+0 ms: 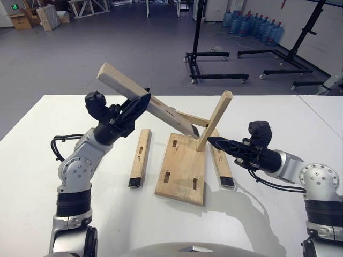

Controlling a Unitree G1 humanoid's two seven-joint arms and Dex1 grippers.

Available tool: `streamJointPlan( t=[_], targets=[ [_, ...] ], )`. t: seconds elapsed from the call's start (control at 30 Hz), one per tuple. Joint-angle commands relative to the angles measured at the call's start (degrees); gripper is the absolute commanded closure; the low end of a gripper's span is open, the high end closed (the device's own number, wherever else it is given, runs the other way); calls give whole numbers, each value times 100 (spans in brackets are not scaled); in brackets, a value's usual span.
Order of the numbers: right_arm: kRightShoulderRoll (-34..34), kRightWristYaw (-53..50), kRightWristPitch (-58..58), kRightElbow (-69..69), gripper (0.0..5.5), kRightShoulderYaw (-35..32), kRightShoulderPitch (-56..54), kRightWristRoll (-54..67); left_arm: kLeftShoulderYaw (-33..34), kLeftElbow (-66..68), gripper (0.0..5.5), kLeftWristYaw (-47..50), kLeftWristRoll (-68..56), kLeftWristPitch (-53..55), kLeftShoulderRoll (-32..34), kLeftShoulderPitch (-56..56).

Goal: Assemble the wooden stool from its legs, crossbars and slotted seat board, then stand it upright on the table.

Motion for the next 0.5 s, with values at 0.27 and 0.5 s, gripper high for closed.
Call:
streamJointPlan(
  t=[0.27, 0.5],
  targets=[
    [49, 87, -754, -542, 260, 263, 377, -1055, -379, 767, 340, -502, 1320, -445, 490, -640],
    [-33, -102, -2086, -823, 260, 1326, 358, -3077, -795, 2087, 340, -967, 2429, -1085, 614, -1171]
  ],
)
